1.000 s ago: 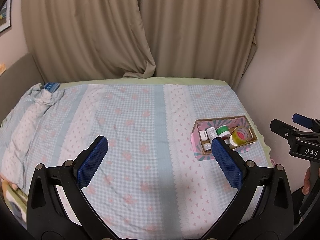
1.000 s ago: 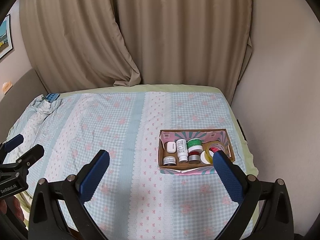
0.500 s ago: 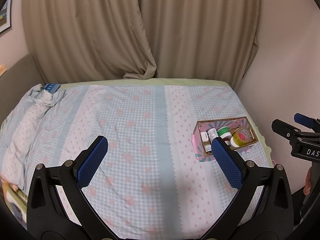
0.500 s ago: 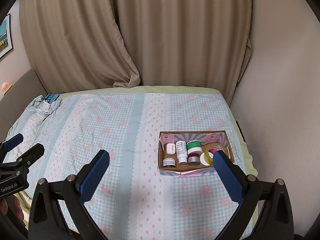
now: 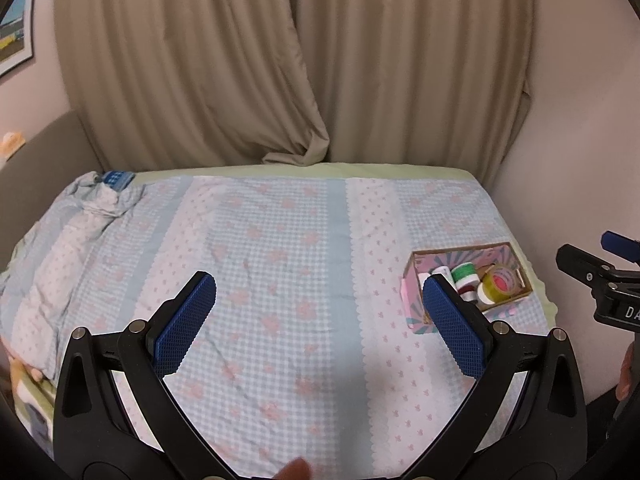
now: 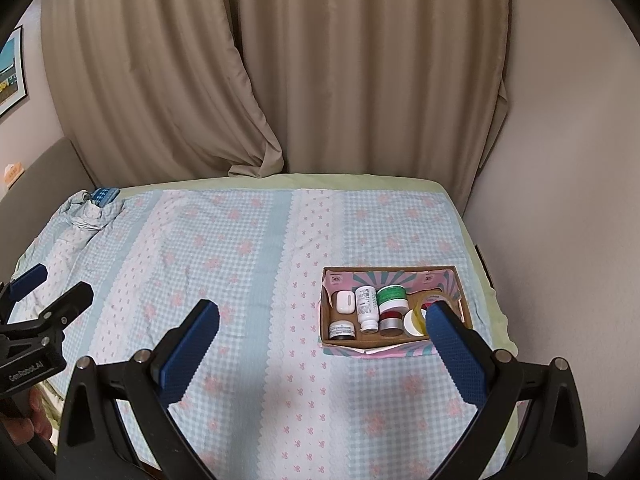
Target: Organize rigid objects
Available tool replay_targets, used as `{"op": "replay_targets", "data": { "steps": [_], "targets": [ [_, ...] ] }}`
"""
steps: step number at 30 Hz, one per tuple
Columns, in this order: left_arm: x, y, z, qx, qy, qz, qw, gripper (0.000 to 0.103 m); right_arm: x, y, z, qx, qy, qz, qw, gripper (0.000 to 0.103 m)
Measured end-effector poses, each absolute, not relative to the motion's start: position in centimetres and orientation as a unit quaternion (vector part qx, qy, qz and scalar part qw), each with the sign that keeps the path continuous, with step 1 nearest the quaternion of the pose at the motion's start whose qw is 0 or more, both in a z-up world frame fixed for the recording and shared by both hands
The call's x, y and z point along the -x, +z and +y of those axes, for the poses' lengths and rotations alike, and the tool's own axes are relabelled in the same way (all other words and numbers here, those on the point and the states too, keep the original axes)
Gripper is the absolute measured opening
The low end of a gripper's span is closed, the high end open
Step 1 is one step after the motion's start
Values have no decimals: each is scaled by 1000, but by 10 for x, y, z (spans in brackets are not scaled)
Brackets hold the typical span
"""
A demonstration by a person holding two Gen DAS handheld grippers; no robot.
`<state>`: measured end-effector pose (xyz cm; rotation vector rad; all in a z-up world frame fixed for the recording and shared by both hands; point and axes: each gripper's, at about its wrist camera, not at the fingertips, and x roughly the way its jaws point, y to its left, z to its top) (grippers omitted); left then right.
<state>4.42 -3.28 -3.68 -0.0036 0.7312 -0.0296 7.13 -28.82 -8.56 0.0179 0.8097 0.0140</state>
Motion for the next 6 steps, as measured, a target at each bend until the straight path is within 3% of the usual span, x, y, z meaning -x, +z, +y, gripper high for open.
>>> {"op": "replay_targets", "data": {
  "steps": [6],
  "targets": [
    [-55, -45, -32, -3, -21, 358, 933, 103, -82, -91, -282, -8, 7, 398, 918, 103]
  ]
}}
